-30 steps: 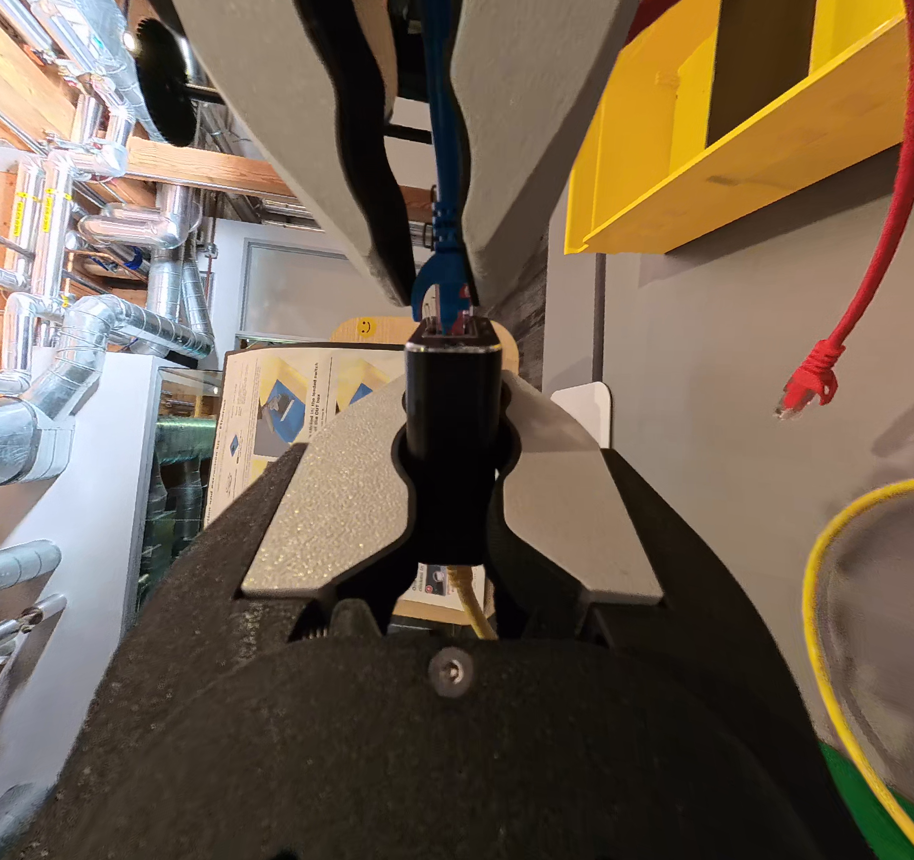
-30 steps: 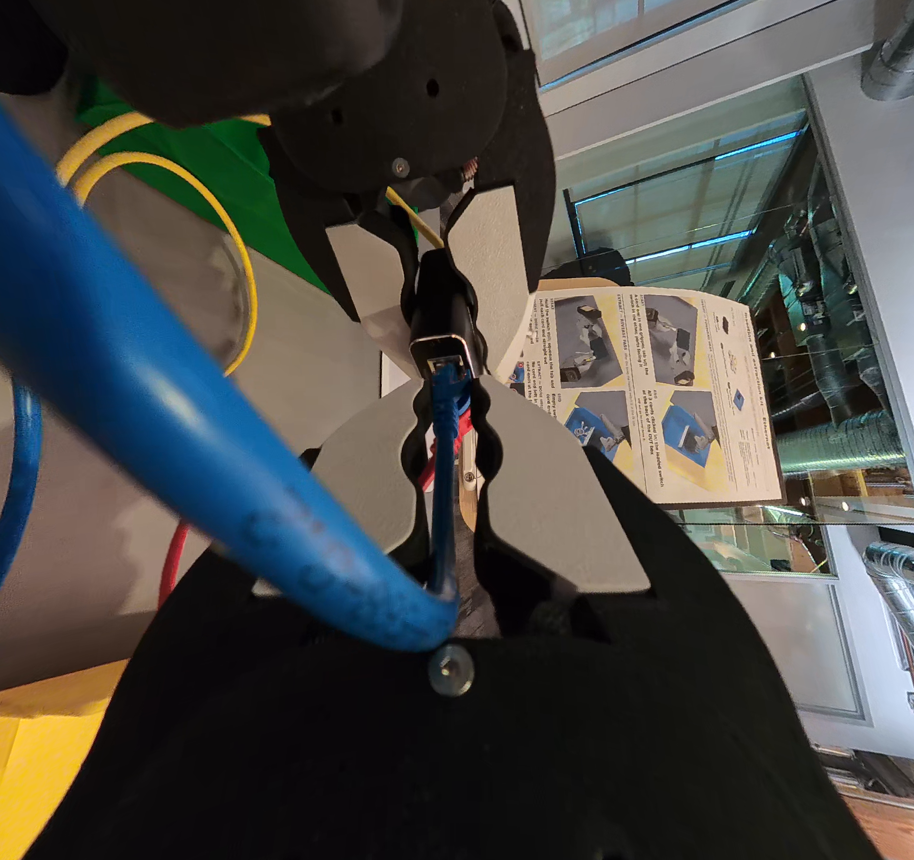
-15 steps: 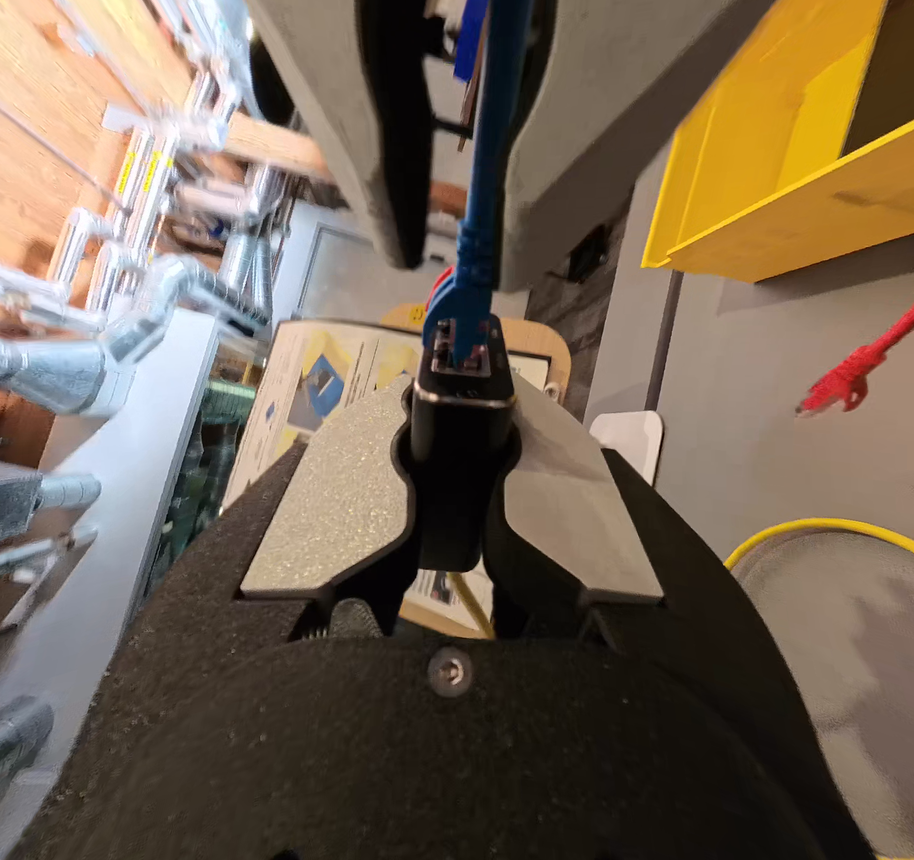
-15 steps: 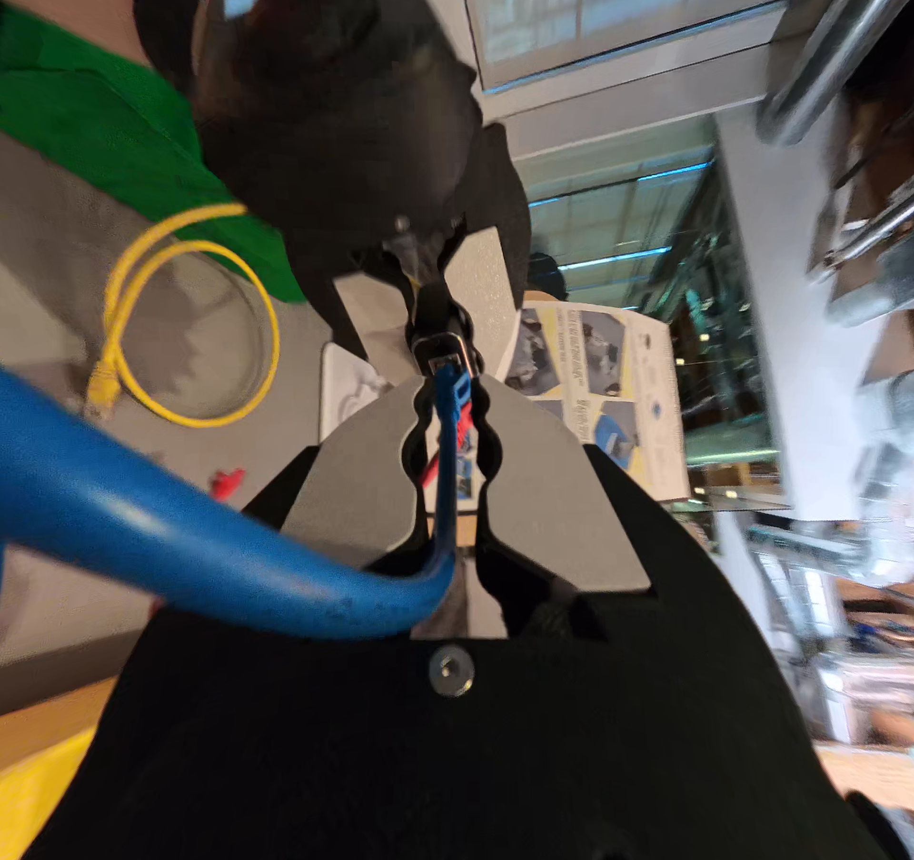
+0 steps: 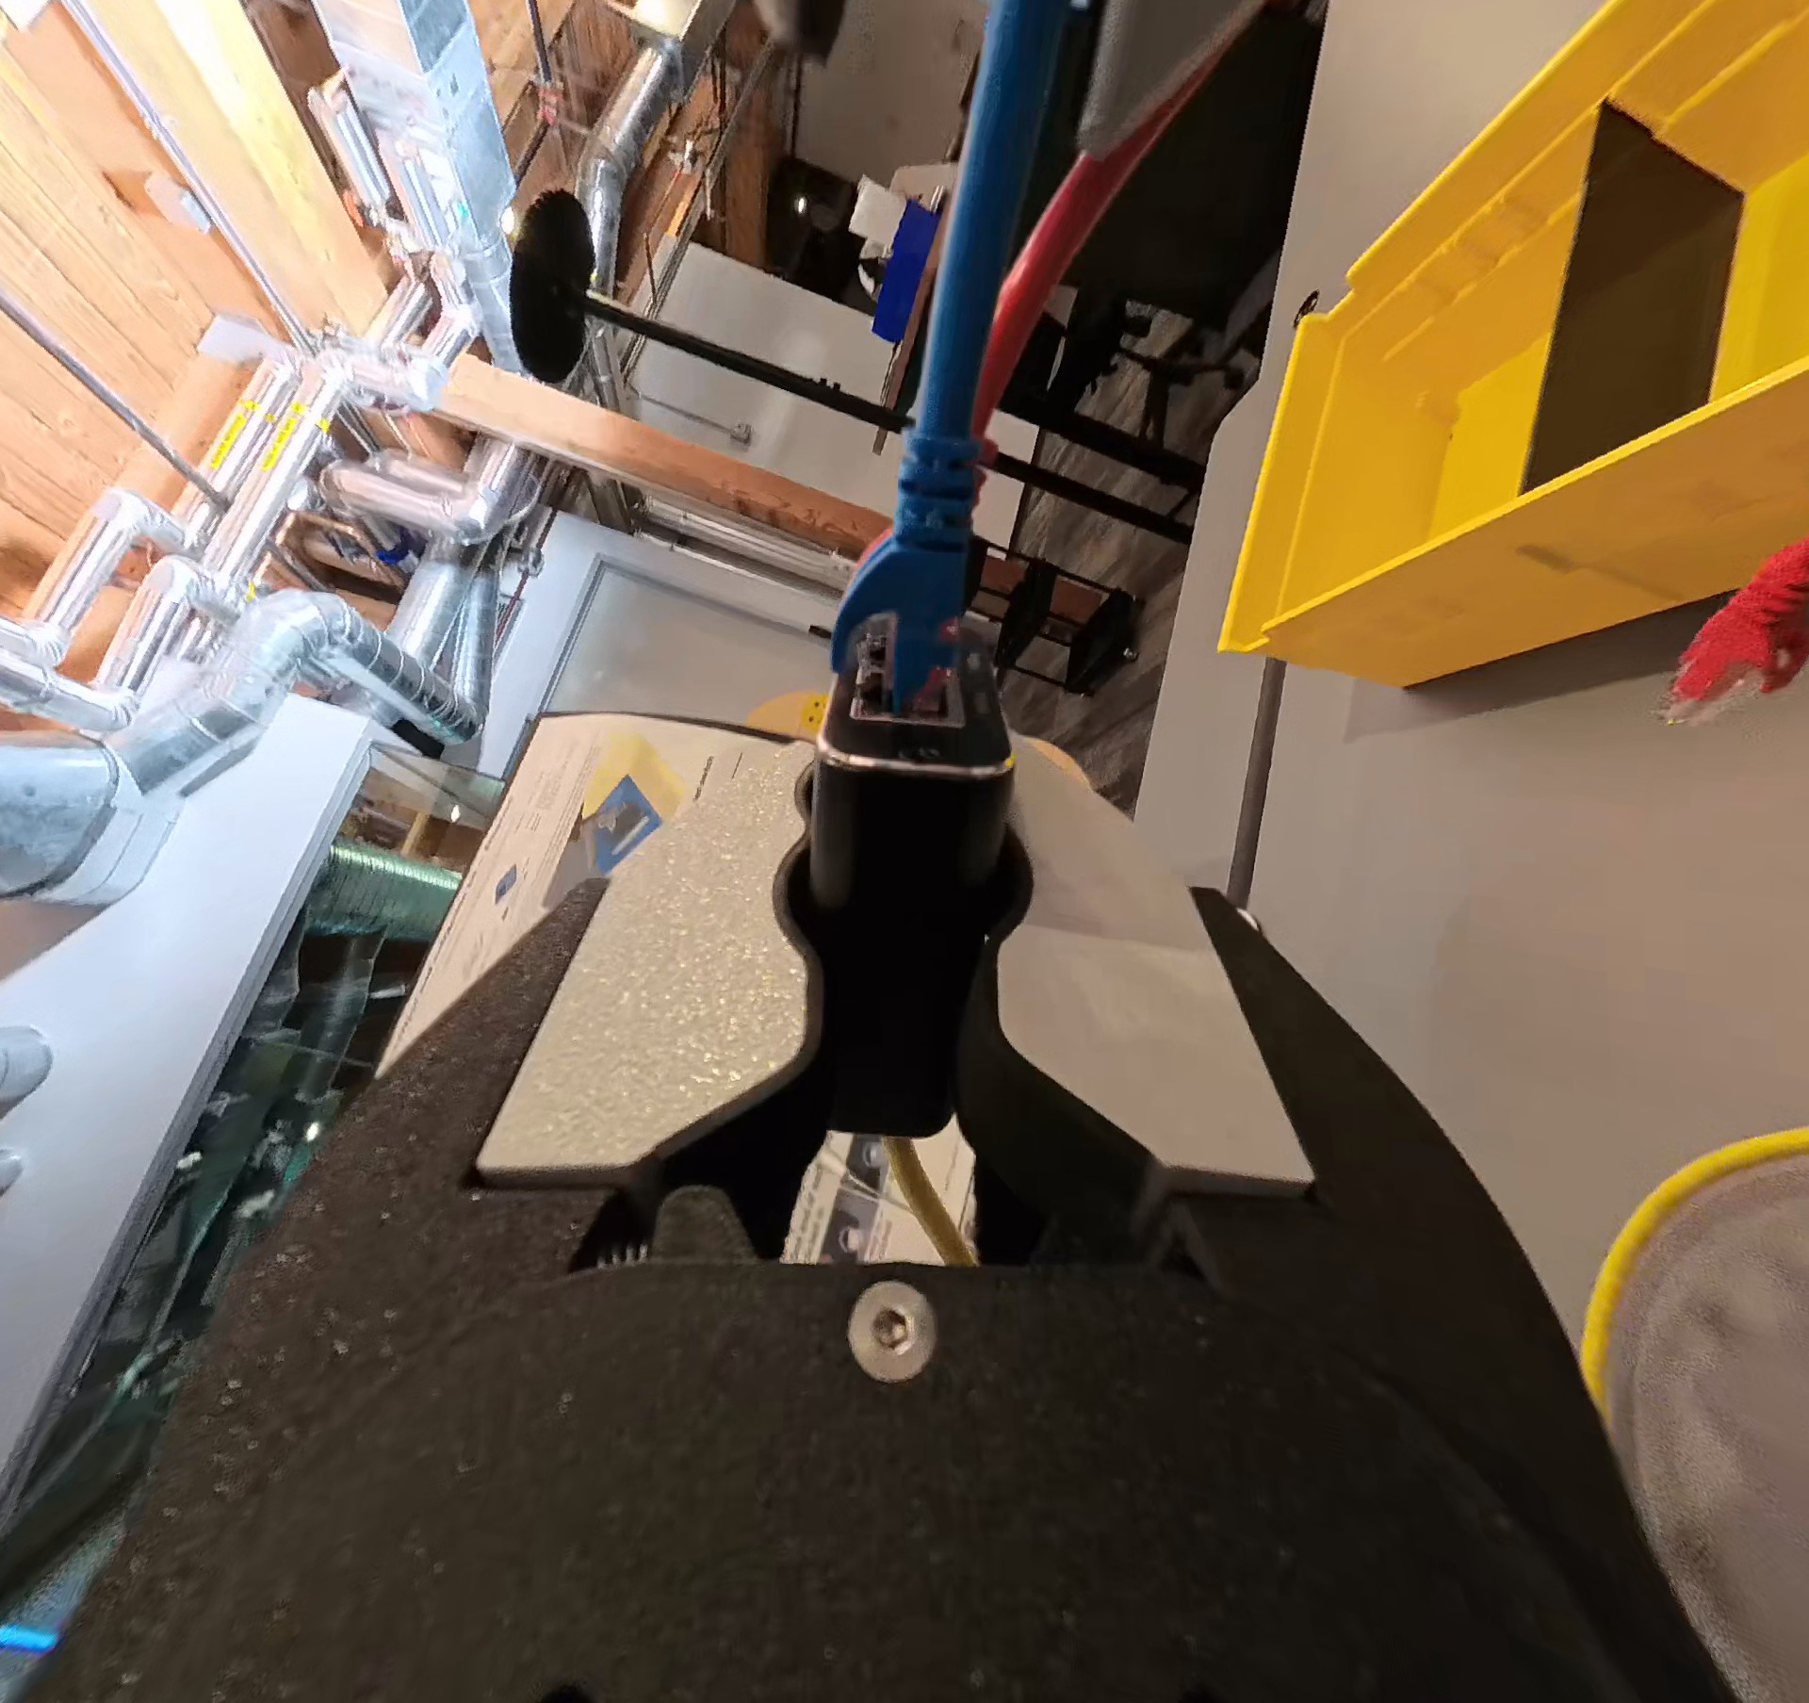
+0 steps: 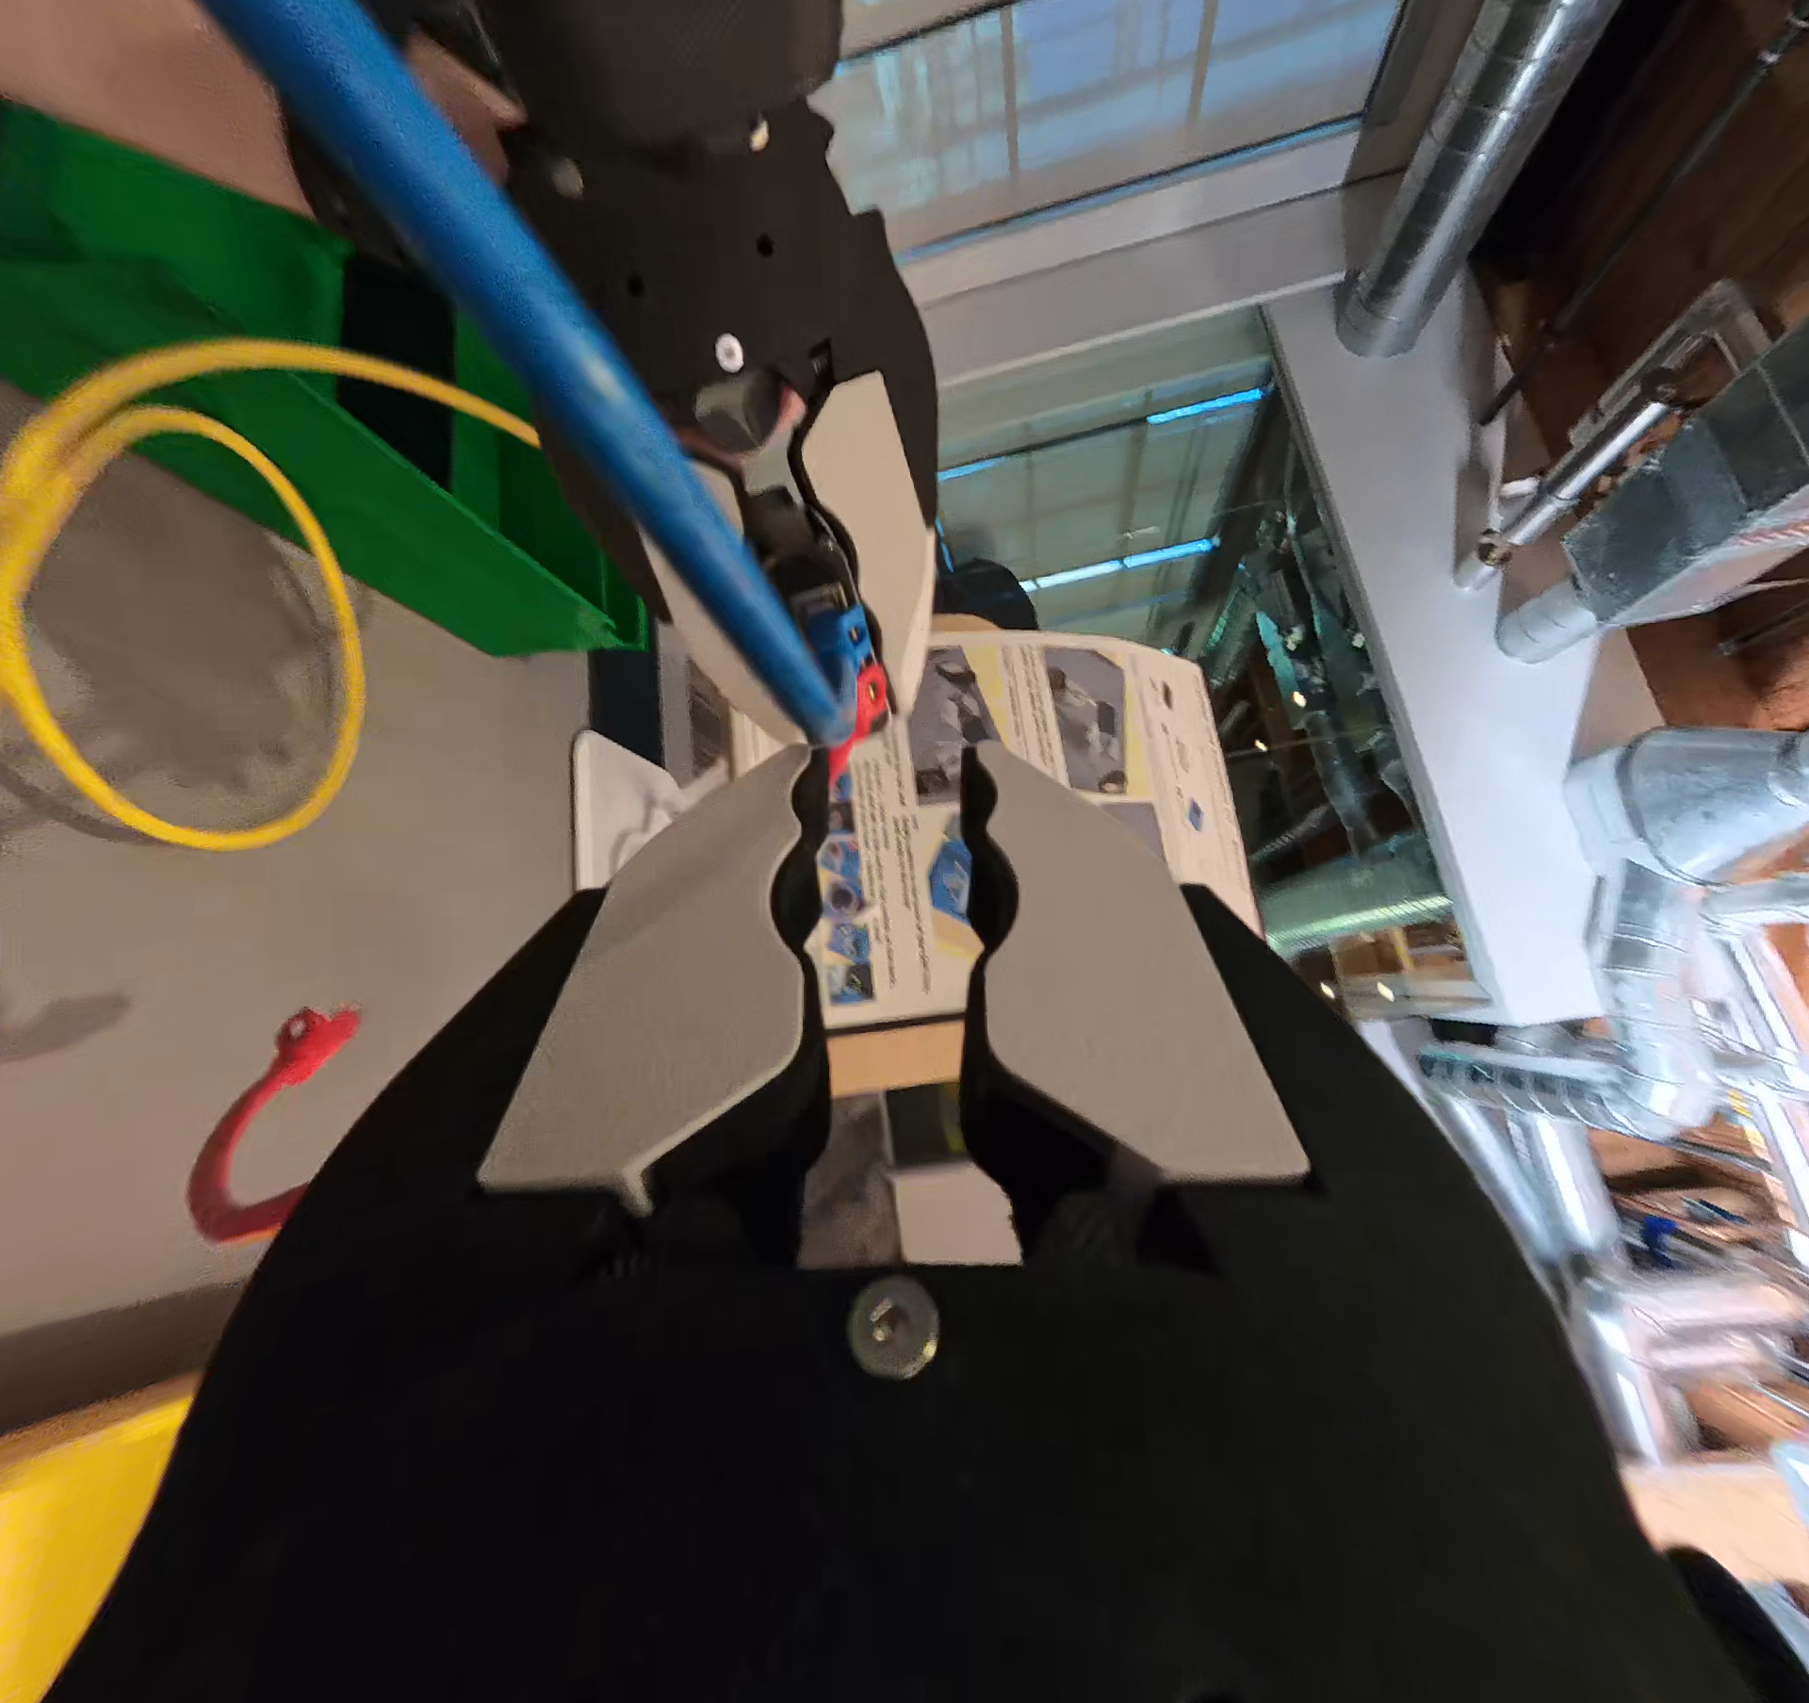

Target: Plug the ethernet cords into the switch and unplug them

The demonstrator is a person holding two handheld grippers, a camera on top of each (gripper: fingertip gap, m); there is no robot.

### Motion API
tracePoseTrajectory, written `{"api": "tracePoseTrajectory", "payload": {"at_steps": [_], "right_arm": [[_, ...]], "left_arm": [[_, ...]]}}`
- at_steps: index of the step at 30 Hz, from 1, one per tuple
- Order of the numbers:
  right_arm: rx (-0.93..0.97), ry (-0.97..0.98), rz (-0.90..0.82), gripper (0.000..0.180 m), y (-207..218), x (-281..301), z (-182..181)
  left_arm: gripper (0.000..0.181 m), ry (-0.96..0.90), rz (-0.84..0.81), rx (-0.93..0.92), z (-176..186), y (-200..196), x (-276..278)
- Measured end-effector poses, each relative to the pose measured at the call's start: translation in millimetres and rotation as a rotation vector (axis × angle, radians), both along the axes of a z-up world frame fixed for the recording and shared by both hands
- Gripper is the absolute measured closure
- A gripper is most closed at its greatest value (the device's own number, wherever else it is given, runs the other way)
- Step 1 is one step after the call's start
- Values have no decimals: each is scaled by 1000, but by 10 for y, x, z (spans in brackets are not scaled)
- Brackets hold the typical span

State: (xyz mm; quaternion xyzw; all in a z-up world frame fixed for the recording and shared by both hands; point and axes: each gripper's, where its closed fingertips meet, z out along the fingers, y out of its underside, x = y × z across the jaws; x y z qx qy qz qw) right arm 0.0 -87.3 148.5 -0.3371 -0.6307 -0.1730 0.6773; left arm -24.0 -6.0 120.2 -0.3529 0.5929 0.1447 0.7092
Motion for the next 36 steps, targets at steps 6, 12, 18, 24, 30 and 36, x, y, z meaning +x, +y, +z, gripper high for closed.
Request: {"api": "tracePoseTrajectory", "payload": {"at_steps": [6,12,18,24,30,36], "right_arm": [[-130,-60,74,153,-44,-168,-204],[-126,-116,5,153,32,-169,-282],[-136,-155,-31,157,69,-147,-340],[-148,-184,-9,160,18,-186,-383],[-158,-213,-20,161,42,-177,-434],[-109,-200,-51,163,51,-229,-369]], "left_arm": [[154,60,-34,32,-92,-108,151],[154,118,0,-3,-186,-70,165],[154,165,21,-34,-249,-107,204],[154,190,38,-17,-252,-146,223],[154,222,54,-35,-320,-146,257],[154,206,72,-60,-276,-132,201]]}}
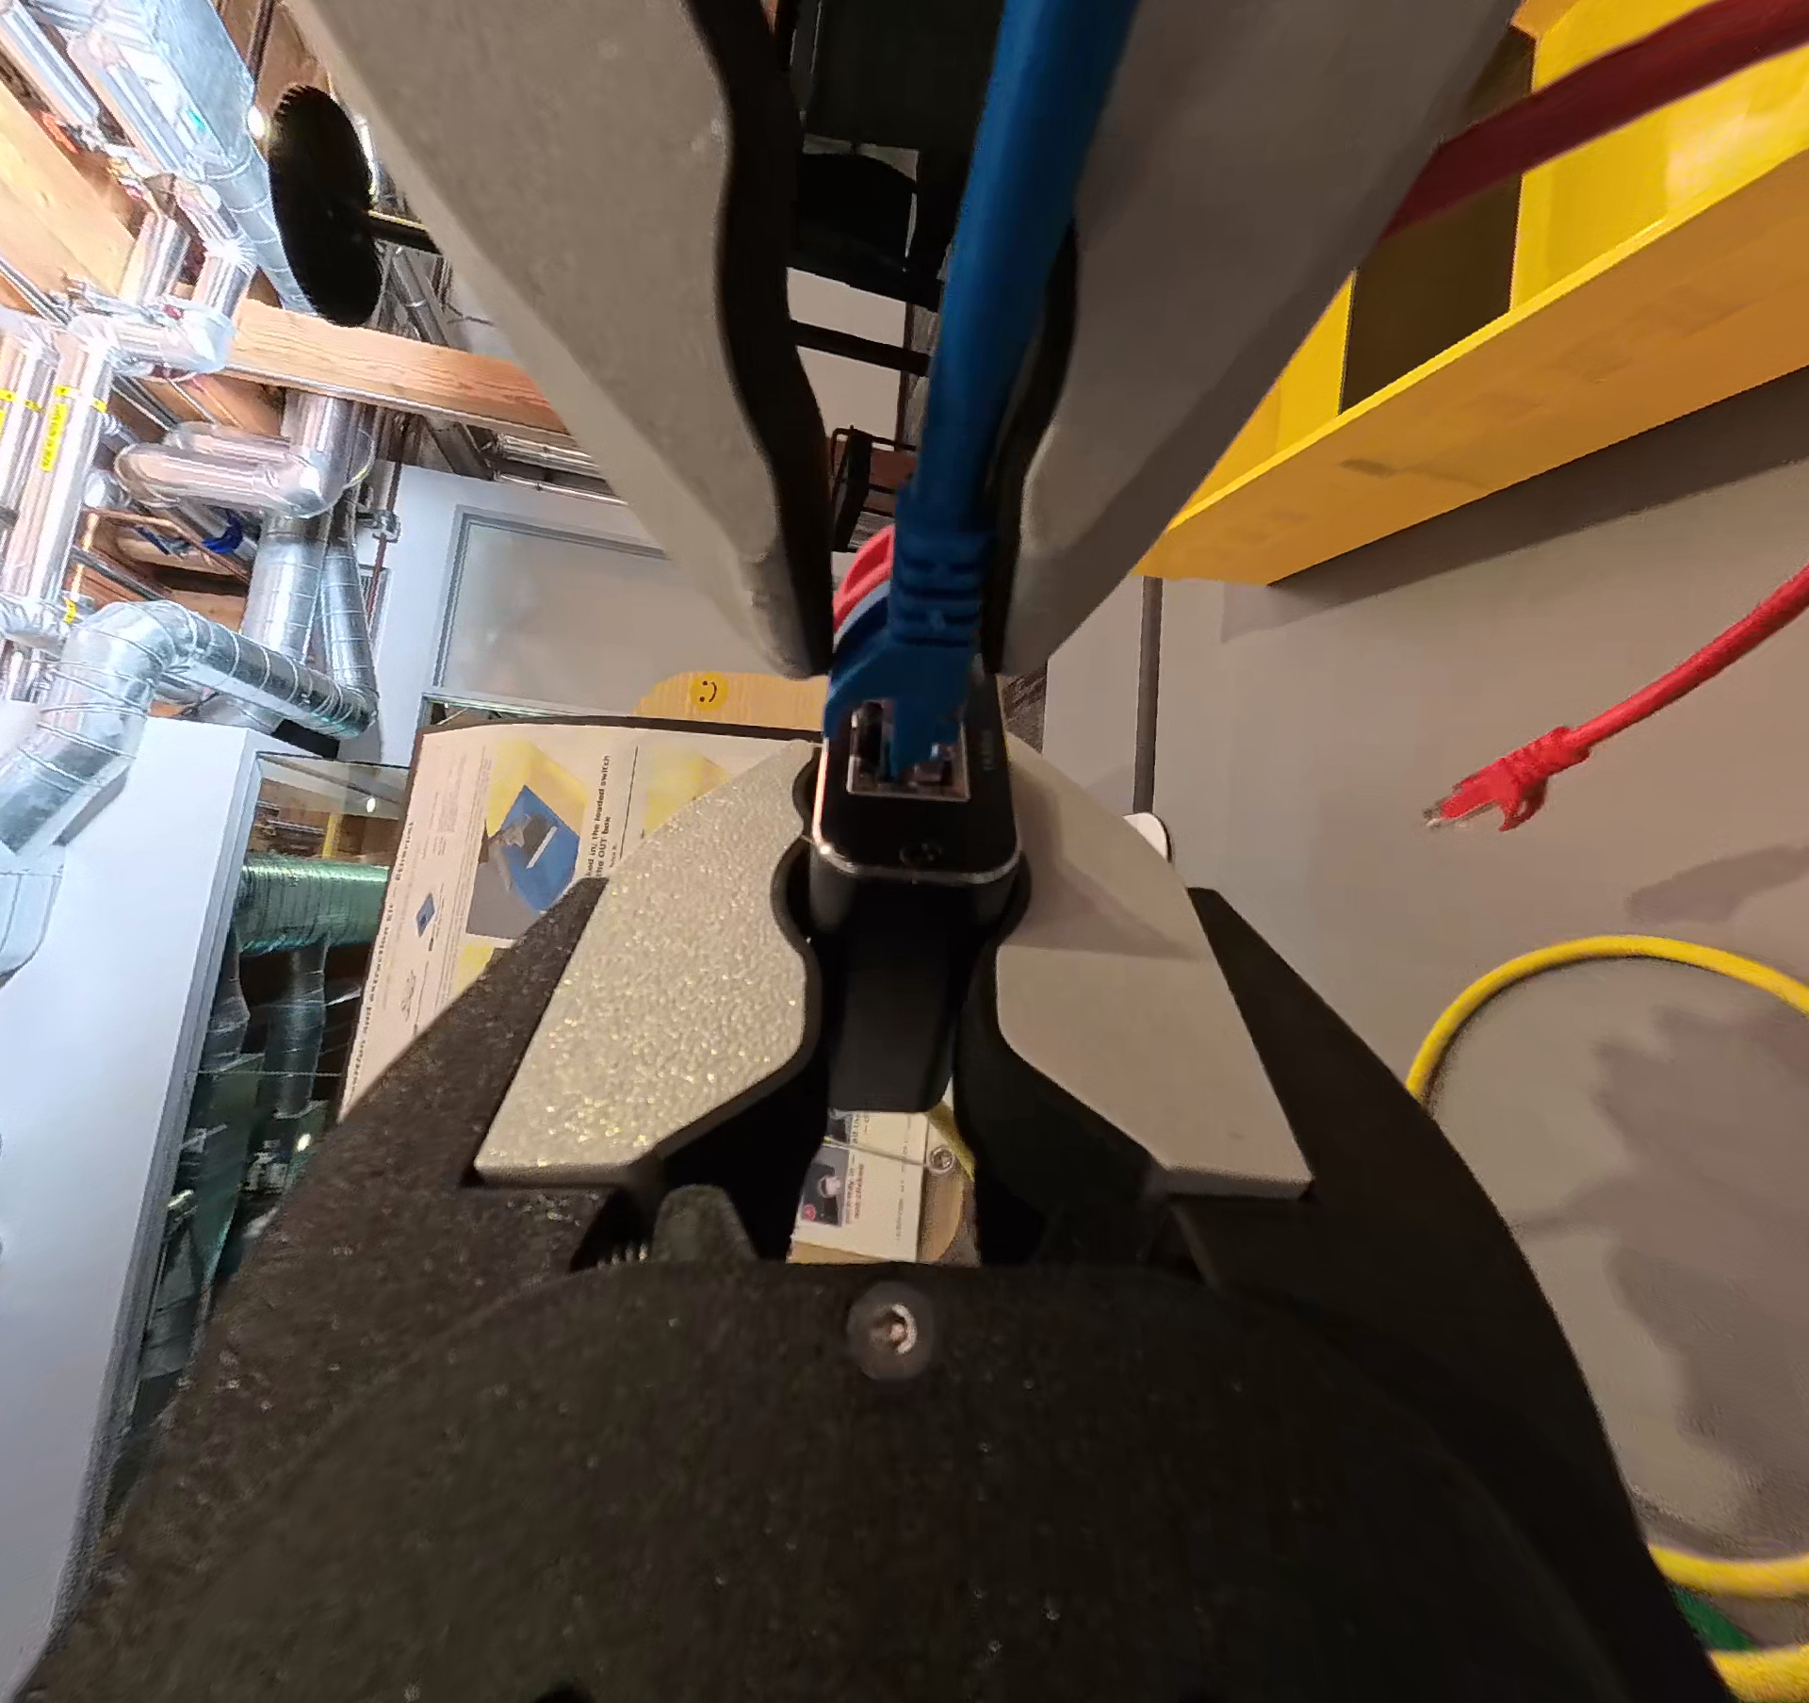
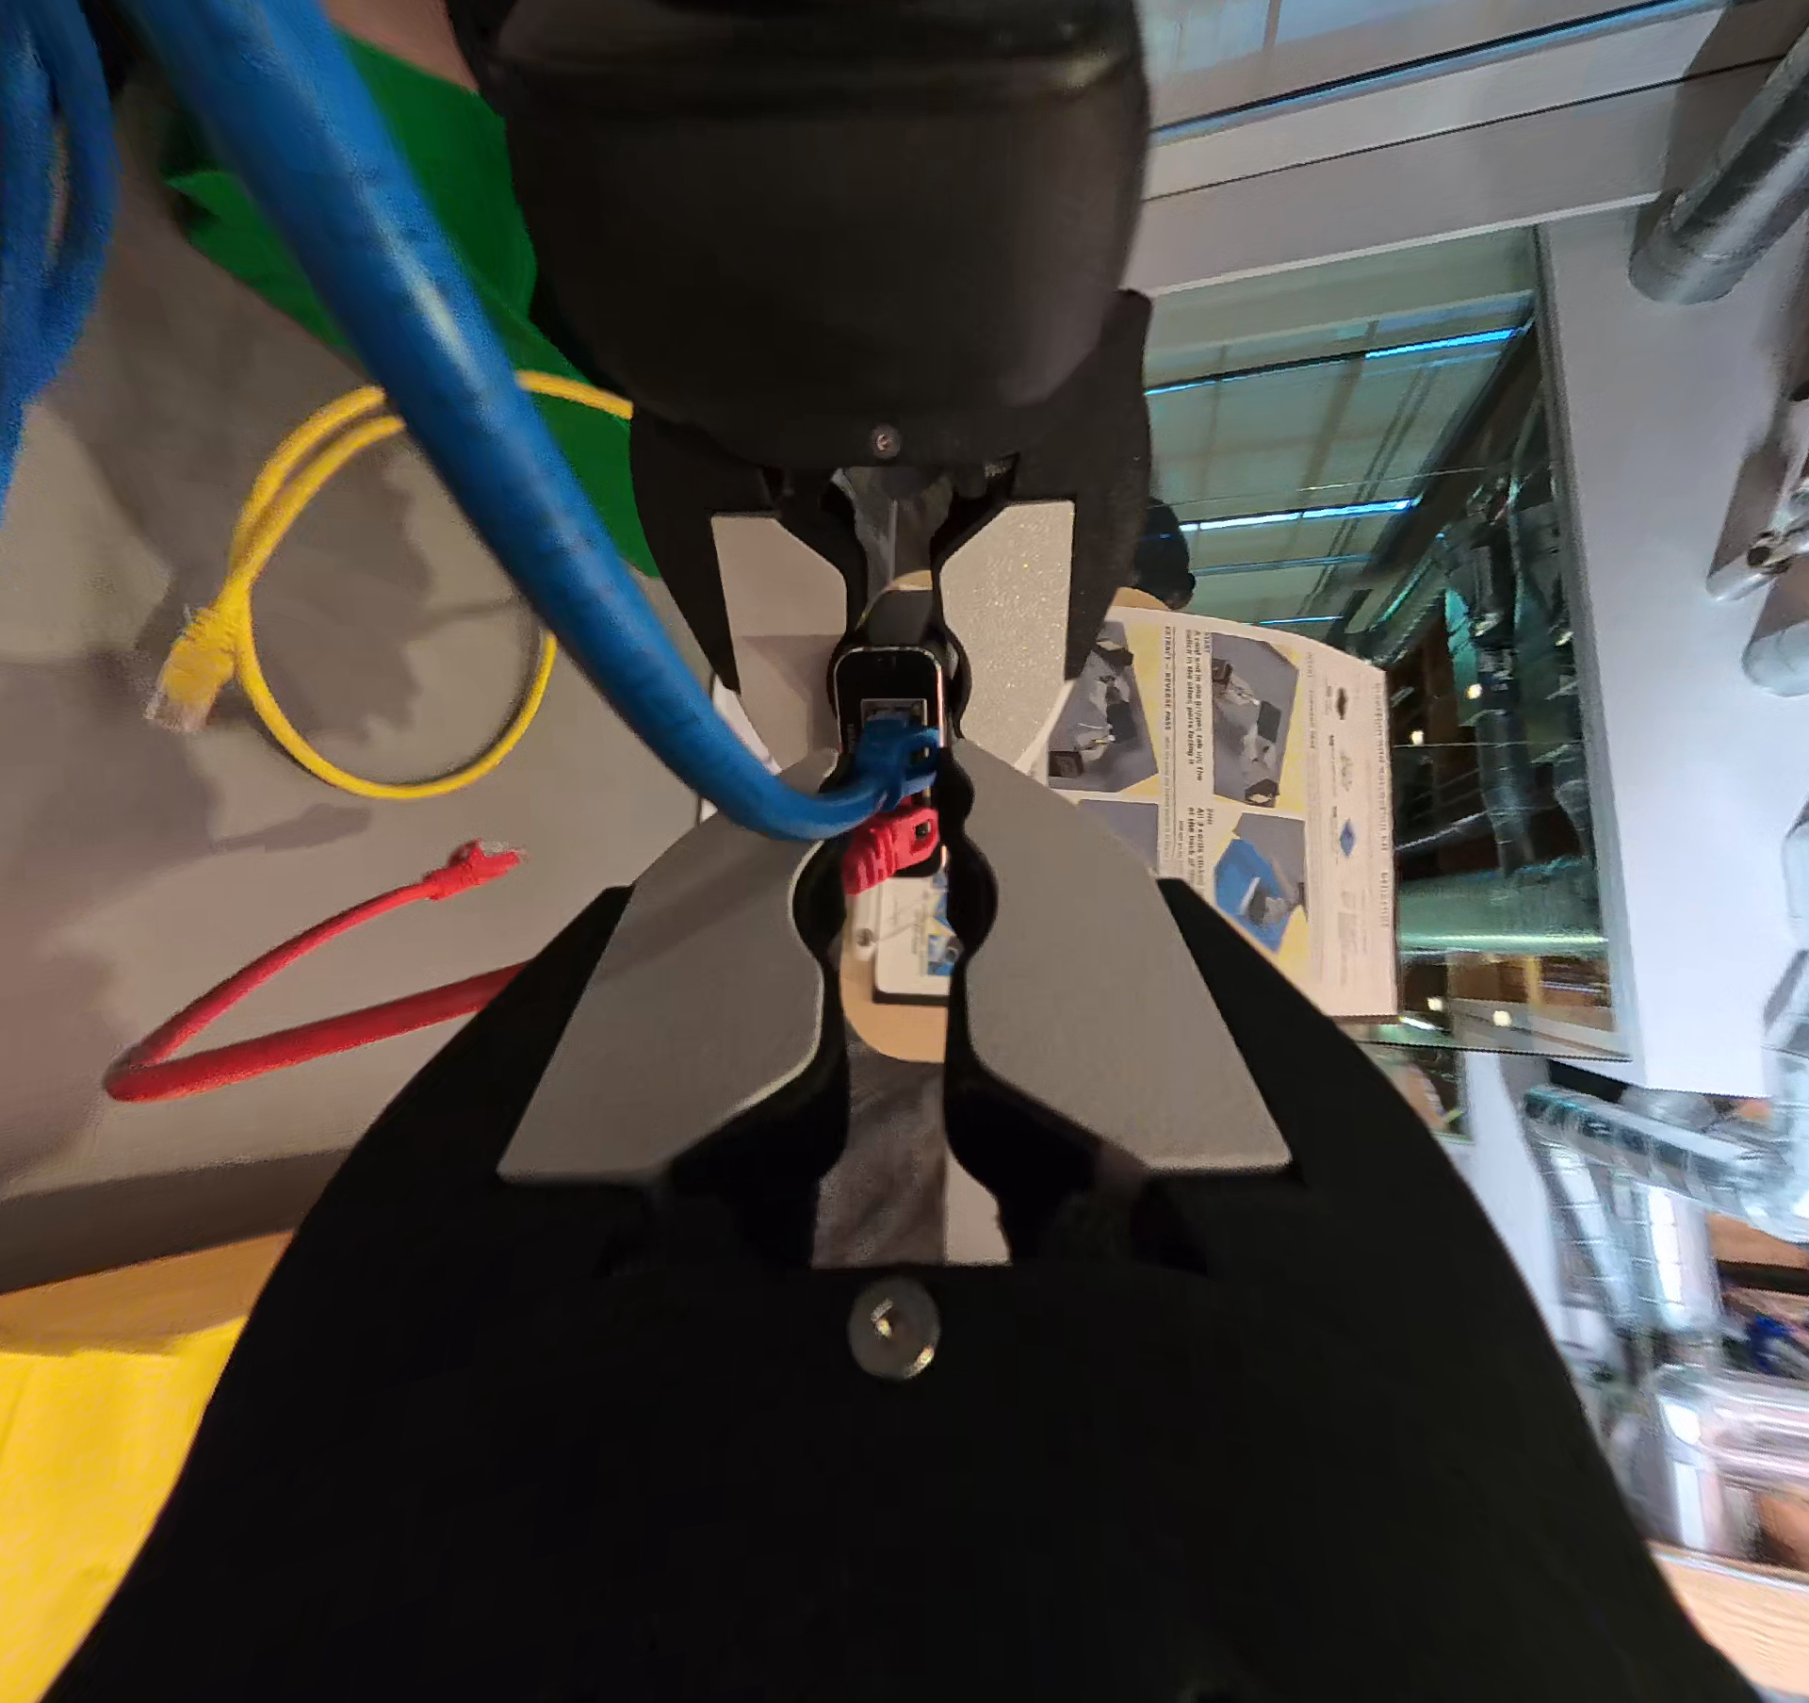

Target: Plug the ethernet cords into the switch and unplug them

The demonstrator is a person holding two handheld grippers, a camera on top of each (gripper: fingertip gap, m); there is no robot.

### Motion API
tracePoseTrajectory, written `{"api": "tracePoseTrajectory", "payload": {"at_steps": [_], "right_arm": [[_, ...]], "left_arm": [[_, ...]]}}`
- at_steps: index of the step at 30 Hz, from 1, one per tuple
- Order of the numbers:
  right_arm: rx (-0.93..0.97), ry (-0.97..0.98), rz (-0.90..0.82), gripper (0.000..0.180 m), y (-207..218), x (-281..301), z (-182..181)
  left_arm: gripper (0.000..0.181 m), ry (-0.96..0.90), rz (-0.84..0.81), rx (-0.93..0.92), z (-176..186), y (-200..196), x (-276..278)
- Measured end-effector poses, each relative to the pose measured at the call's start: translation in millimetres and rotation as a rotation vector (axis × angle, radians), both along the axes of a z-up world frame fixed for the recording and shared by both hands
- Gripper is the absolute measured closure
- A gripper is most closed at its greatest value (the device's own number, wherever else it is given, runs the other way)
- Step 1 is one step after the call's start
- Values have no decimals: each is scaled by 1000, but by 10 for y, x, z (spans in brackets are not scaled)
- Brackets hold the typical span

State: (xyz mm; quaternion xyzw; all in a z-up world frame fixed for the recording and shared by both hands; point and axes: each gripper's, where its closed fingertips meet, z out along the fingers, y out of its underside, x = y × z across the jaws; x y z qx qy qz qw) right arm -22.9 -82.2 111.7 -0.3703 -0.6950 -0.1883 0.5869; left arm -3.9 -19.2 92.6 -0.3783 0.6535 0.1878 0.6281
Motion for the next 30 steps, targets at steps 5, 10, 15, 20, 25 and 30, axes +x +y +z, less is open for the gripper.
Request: {"api": "tracePoseTrajectory", "payload": {"at_steps": [5,10,15,20,25,30], "right_arm": [[-131,124,-66,154,42,83,80],[-176,125,-42,160,-78,101,74],[-11,118,-4,154,-154,-7,202],[39,70,-50,155,-56,1,158],[-2,68,-46,160,-68,44,131],[-55,79,44,159,-164,-19,99]], "left_arm": [[154,-36,25,-36,23,22,25],[154,-51,47,-41,52,70,-29],[154,-74,25,-40,115,16,-48],[154,-47,30,-44,49,10,7],[154,-64,17,1,138,-72,12],[154,-43,18,26,136,-120,36]]}}
